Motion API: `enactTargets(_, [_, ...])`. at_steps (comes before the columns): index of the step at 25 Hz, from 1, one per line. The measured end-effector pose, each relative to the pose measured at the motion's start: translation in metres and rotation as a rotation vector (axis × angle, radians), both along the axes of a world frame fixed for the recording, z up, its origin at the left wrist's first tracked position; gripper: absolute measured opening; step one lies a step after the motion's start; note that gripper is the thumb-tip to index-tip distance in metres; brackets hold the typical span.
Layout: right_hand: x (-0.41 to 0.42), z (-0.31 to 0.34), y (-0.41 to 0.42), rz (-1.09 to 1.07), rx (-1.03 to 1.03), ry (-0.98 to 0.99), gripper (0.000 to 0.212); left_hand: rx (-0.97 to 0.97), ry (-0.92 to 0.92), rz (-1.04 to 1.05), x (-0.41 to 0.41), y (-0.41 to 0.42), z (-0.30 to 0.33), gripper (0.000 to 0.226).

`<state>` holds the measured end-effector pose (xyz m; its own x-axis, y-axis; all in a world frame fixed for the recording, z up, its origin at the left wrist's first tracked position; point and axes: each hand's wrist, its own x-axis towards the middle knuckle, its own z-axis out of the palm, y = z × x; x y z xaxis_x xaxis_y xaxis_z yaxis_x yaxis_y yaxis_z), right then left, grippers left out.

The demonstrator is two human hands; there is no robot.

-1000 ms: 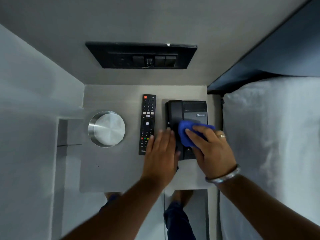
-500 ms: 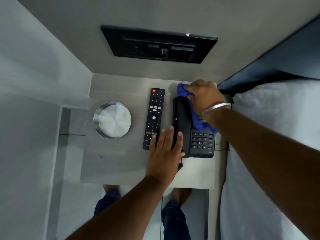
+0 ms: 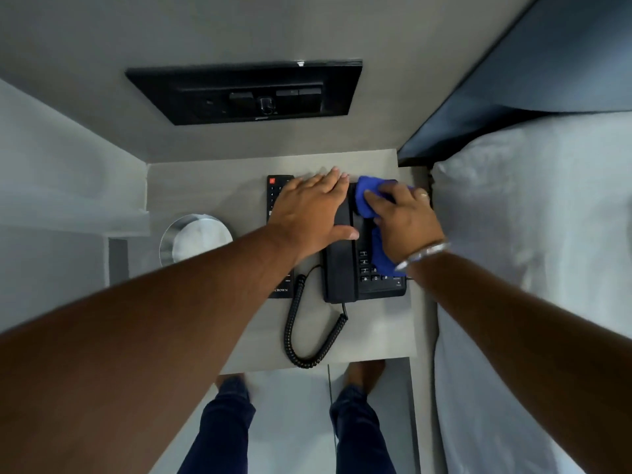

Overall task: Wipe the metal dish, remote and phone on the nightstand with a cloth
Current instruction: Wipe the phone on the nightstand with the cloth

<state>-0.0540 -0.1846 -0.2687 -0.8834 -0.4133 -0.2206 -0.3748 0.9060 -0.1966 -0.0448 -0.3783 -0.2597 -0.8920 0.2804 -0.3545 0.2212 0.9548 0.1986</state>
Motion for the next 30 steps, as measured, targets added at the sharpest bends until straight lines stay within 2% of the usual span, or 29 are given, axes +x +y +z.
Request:
enactTargets(5, [0.110,0.004,0.018,0.034,-0.032,-0.170,0.060,-0.008,-0.015,0.004,-0.001,0.001,0.004,0.099])
enactTargets(8, [0.107,0.002,0.019,0.025,-0.015,-0.204,0.054,0.018,-0.027,0.017,-0.001,0.004,0.005,0.099])
enactTargets(11, [0.098,0.012,0.022,-0.028,-0.130,-0.181,0.046,0.026,-0.054,0.025,-0.001,0.003,0.005,0.097])
enactTargets(13, [0.096,0.033,0.027,-0.144,-0.216,-0.241,0.050,-0.019,-0.084,0.032,-0.002,0.007,0.015,0.095])
enactTargets(15, [0.095,0.069,0.036,-0.224,-0.319,-0.174,0.059,-0.010,-0.098,0.044,-0.003,0.020,0.040,0.086])
enactTargets(16, [0.094,0.090,0.043,-0.228,-0.382,-0.108,0.064,0.102,-0.138,0.107,-0.005,0.028,0.059,0.078])
enactTargets(17, [0.094,0.114,0.048,-0.234,-0.457,-0.031,0.069,0.295,-0.245,0.215,-0.006,0.036,0.084,0.071])
enactTargets(18, [0.094,0.136,0.054,-0.235,-0.522,0.050,0.071,0.537,-0.440,0.347,-0.008,0.044,0.112,0.068])
enactTargets(19, [0.093,0.157,0.059,-0.236,-0.562,0.129,0.072,0.700,-0.674,0.428,-0.009,0.052,0.141,0.065])
enactTargets(20, [0.092,0.180,0.064,-0.258,-0.588,0.200,0.073,0.772,-0.845,0.405,-0.012,0.061,0.171,0.057])
enactTargets(21, [0.093,0.201,0.067,-0.317,-0.606,0.245,0.076,0.783,-0.904,0.318,-0.014,0.069,0.200,0.043])
enactTargets(22, [0.096,0.221,0.070,-0.411,-0.637,0.253,0.083,0.790,-0.874,0.235,-0.017,0.077,0.228,0.026])
enactTargets(24, [0.100,0.262,0.074,-0.630,-0.748,0.124,0.108,0.814,-0.735,0.083,-0.025,0.089,0.290,0.006])
enactTargets(25, [0.098,0.277,0.075,-0.670,-0.836,0.002,0.119,0.835,-0.691,0.010,-0.028,0.091,0.314,0.006])
enactTargets(26, [0.092,0.294,0.078,-0.647,-0.926,-0.118,0.121,0.846,-0.665,-0.068,-0.031,0.093,0.341,0.007])
enactTargets(27, [0.084,0.305,0.082,-0.574,-0.979,-0.246,0.109,0.852,-0.645,-0.126,-0.033,0.092,0.365,0.009])
enactTargets(28, [0.077,0.317,0.084,-0.503,-1.029,-0.370,0.089,0.868,-0.604,-0.158,-0.035,0.090,0.386,0.012])
enactTargets(30, [0.063,0.334,0.087,-0.466,-1.142,-0.578,0.050,0.935,-0.460,-0.114,-0.042,0.081,0.418,0.017])
